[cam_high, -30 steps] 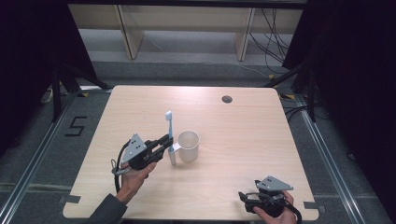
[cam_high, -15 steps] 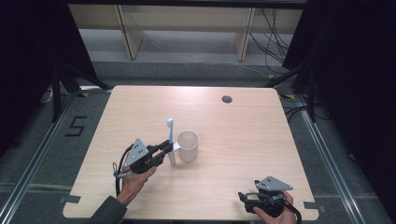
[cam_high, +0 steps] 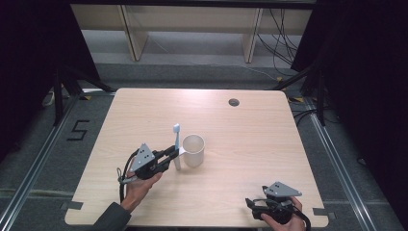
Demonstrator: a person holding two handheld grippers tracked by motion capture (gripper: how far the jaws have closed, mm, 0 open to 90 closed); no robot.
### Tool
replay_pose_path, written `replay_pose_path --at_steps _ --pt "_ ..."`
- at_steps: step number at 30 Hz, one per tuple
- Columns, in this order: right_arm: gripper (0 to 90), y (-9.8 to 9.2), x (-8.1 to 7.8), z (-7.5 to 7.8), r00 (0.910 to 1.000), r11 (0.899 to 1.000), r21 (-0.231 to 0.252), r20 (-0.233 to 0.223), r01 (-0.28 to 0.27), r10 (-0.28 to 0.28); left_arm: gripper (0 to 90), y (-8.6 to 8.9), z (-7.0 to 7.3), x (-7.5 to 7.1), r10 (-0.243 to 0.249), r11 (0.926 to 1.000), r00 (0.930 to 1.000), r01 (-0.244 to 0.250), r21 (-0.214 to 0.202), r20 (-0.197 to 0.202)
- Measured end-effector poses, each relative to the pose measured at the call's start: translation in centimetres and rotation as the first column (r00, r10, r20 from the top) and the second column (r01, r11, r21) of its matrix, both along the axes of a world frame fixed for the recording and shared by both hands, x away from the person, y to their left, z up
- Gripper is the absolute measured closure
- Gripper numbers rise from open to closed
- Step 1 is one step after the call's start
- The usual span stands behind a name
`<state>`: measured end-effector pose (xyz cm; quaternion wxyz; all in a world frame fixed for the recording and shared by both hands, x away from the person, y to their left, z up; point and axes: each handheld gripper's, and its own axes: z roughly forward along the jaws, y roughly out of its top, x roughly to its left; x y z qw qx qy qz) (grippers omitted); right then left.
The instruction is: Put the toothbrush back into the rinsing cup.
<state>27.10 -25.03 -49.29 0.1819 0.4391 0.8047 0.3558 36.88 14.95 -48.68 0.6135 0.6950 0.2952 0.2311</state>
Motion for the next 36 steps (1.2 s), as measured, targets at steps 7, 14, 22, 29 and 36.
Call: replay_pose_path --at_steps 7,14,22,29,36 --pt "24.8 0.0 0.0 -0.1 1.0000 1.000 0.001 -0.001 -0.001 0.001 68.9 -0.1 -0.1 -0.1 -0.007 1.0000 1.0000 0.007 0.007 0.000" --pt "24.8 0.1 0.0 -0.1 1.0000 1.000 0.005 0.000 0.000 0.000 50.5 -0.2 -0.1 -0.2 0.006 0.9999 0.9999 -0.006 0.016 -0.012" --pt "24.8 0.0 0.0 -0.1 1.0000 1.000 0.003 0.001 -0.002 0.002 28.7 0.3 0.5 -0.5 0.045 0.9988 0.9972 -0.044 0.020 -0.060" --pt "24.7 0.0 0.0 -0.1 1.0000 1.000 0.000 0.002 -0.002 0.002 26.6 0.7 0.9 -0.9 0.039 0.9989 0.9970 -0.037 0.029 -0.068" --pt "24.7 -0.1 0.0 0.0 1.0000 1.000 -0.005 0.002 -0.001 0.001 24.5 1.2 1.2 -1.3 0.049 0.9983 0.9943 -0.045 0.037 -0.095"
